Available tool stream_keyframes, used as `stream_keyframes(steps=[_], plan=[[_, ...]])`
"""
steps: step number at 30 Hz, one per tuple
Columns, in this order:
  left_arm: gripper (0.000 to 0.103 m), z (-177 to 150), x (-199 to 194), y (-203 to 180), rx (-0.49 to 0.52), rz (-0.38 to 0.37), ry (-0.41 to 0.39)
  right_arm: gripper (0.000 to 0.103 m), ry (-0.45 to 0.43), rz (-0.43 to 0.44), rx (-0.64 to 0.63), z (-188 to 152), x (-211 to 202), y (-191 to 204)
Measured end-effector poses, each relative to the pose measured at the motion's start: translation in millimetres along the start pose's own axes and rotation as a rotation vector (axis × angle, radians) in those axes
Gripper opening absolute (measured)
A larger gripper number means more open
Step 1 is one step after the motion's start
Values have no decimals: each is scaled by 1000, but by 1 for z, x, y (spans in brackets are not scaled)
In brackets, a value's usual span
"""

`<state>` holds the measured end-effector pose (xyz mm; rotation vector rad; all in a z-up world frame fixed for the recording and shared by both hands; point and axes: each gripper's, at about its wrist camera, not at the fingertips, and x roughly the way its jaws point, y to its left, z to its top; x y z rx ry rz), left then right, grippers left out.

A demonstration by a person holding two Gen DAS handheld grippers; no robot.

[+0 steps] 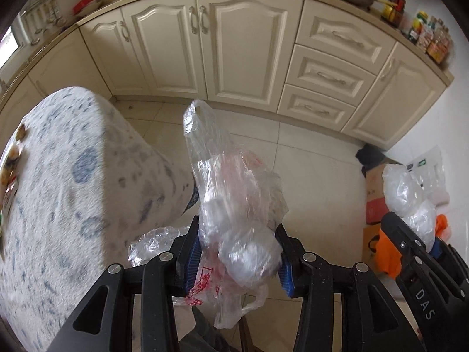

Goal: Collect trash
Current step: 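Carry both bags to the blue bucket and open both grippers over it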

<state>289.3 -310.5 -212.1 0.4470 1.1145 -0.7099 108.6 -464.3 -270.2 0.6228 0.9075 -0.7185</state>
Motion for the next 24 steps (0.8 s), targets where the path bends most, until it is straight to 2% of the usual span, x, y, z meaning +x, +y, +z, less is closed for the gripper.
stream_keyframes(steps=[2, 3, 4, 7, 18, 19, 21, 23, 24], plan=[[48, 9, 10, -2, 2, -22, 11, 42, 10, -6, 6, 0, 6, -2], [54, 13, 14, -1, 0, -29, 15, 42, 17, -7, 9, 0, 9, -3], [61, 16, 15, 1, -2, -28, 13, 42, 24, -5, 12, 0, 12, -3], [70, 21, 17, 5, -8, 2, -17, 42, 42, 1, 6, -3, 20, 0], [71, 4, 6, 29, -53, 66, -8, 43, 59, 58, -64, -4, 30, 38], [71, 1, 1, 30, -58, 70, -13, 45, 54, 60, -72, -2, 30, 42], [71, -3, -6, 34, -68, 82, -23, 55, 48, 67, -83, 0, 28, 50], [71, -11, -16, 37, -77, 87, -29, 71, 38, 71, -86, 0, 26, 54], [71, -14, -21, 38, -78, 86, -32, 73, 27, 68, -89, 0, 24, 55]])
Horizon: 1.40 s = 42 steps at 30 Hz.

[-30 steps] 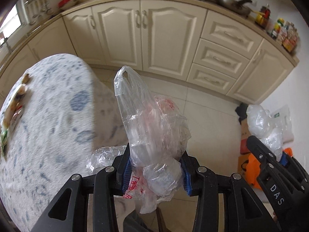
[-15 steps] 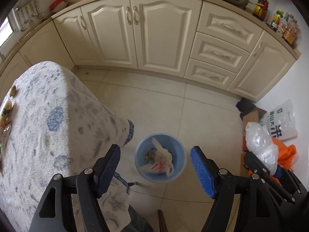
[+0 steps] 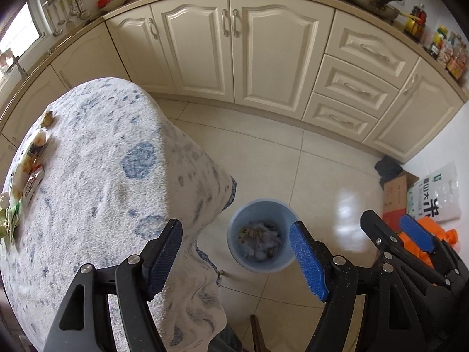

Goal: Collect trash
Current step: 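Carry both bags to the blue bucket and open both grippers over it, then move both tools back over the trash on the table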

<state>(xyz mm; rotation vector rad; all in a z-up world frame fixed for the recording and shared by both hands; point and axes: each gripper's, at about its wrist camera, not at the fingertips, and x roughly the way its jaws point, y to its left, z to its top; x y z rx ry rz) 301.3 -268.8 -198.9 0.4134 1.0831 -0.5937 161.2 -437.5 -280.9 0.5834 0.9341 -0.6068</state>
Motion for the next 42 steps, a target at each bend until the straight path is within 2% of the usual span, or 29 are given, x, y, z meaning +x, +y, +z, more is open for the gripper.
stream_keyframes(steps=[14, 26, 35, 42], plan=[[71, -10, -7, 6, -24, -18, 21, 75, -8, -43, -6, -8, -11, -5], [71, -15, -23, 1, -24, -31, 0, 75, -31, -62, -9, -14, -30, -10], [71, -30, -53, 11, -42, -34, -41, 75, -73, -52, -36, -20, -55, 1], [72, -50, -92, 32, -70, -41, -100, 75, -127, -33, -70, -30, -84, 20]])
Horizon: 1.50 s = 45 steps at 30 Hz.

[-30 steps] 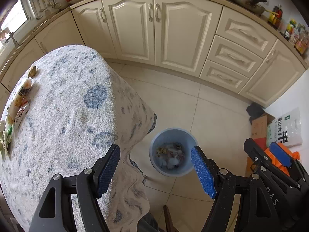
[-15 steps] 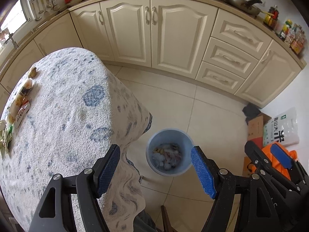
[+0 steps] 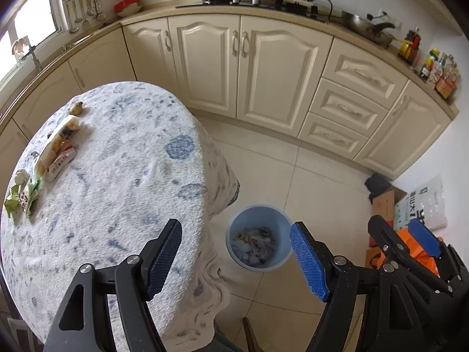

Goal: Collect trash
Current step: 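Move both tools back over the trash on the table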

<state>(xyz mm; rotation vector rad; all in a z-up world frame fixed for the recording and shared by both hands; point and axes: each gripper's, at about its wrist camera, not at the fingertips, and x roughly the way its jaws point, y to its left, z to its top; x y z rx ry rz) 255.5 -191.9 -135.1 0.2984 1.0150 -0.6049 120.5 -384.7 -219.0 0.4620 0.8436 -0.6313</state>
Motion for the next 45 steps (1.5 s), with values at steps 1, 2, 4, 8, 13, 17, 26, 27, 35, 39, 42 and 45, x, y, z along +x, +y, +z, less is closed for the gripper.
stream_keyframes(steps=[1, 2, 4, 8, 13, 17, 26, 27, 35, 39, 42, 45], plan=[[73, -3, -6, 4, -3, 0, -10, 75, -7, 2, -5, -1, -4, 2], [73, -5, -12, 7, -6, 2, -22, 75, -17, 6, -11, -2, -9, 6], [76, -11, -26, 14, -16, 5, -46, 75, -31, 15, -18, -4, -17, 10], [77, -25, -52, 28, -29, 10, -83, 75, -64, 36, -44, -9, -35, 25], [77, -48, -85, 49, -57, 33, -131, 77, -102, 75, -85, -16, -55, 45], [78, -69, -112, 73, -101, 63, -164, 78, -124, 119, -133, -22, -67, 68], [78, -112, -165, 127, -225, 180, -211, 78, -147, 238, -282, -39, -85, 140], [78, -116, -169, 132, -239, 189, -213, 78, -148, 251, -297, -42, -87, 149], [78, -135, -189, 186, -362, 256, -199, 78, -135, 338, -421, -58, -92, 215], [78, -139, -191, 213, -410, 281, -184, 78, -113, 380, -478, -65, -87, 249], [79, -141, -187, 236, -452, 287, -159, 78, -92, 410, -514, -70, -82, 270], [80, -140, -179, 258, -488, 307, -136, 78, -69, 432, -553, -74, -74, 293]])
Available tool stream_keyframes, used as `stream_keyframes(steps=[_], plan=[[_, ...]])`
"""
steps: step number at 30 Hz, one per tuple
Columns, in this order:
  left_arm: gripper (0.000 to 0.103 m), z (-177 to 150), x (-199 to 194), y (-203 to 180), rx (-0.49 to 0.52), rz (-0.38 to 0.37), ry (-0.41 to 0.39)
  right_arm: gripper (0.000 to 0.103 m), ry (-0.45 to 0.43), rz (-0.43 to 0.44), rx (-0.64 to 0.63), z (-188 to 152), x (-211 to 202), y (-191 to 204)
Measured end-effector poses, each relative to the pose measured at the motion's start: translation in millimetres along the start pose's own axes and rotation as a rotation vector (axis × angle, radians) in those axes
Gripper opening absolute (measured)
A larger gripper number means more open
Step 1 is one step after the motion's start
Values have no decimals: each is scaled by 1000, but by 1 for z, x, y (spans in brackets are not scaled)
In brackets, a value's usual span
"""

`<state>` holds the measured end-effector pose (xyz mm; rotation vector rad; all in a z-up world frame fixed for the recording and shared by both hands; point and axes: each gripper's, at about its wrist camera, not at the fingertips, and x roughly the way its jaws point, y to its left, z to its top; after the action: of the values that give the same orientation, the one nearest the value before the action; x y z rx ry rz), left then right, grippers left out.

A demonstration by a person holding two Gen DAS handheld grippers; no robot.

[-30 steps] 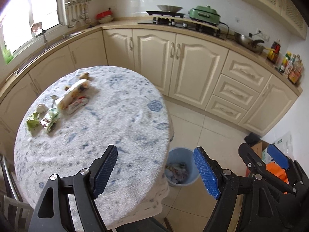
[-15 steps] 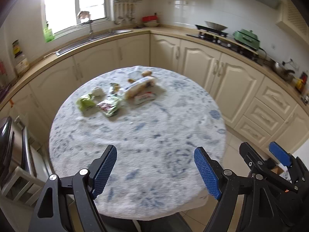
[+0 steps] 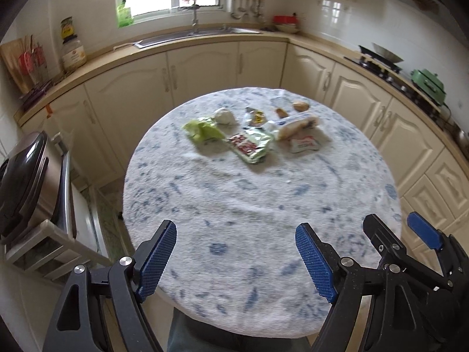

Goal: Collect trash
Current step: 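Move both tools back over the trash on the table, then grasp the white noodle bag with red characters with the right gripper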

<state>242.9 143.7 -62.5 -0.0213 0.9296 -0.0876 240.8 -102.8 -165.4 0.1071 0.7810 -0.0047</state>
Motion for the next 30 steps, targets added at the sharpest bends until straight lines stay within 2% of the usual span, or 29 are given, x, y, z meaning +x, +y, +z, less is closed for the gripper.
stream_keyframes(steps=[8, 16, 24, 30], plan=[[80, 25, 54, 32, -86, 32, 83, 78, 77, 47, -68, 18, 50, 34], [80, 56, 118, 58, -130, 37, 150, 78, 150, 39, -128, 43, 105, 60], [80, 87, 182, 86, -176, 42, 191, 87, 226, 42, -194, 72, 171, 89], [80, 105, 224, 108, -215, 40, 215, 89, 284, 52, -229, 82, 213, 108]])
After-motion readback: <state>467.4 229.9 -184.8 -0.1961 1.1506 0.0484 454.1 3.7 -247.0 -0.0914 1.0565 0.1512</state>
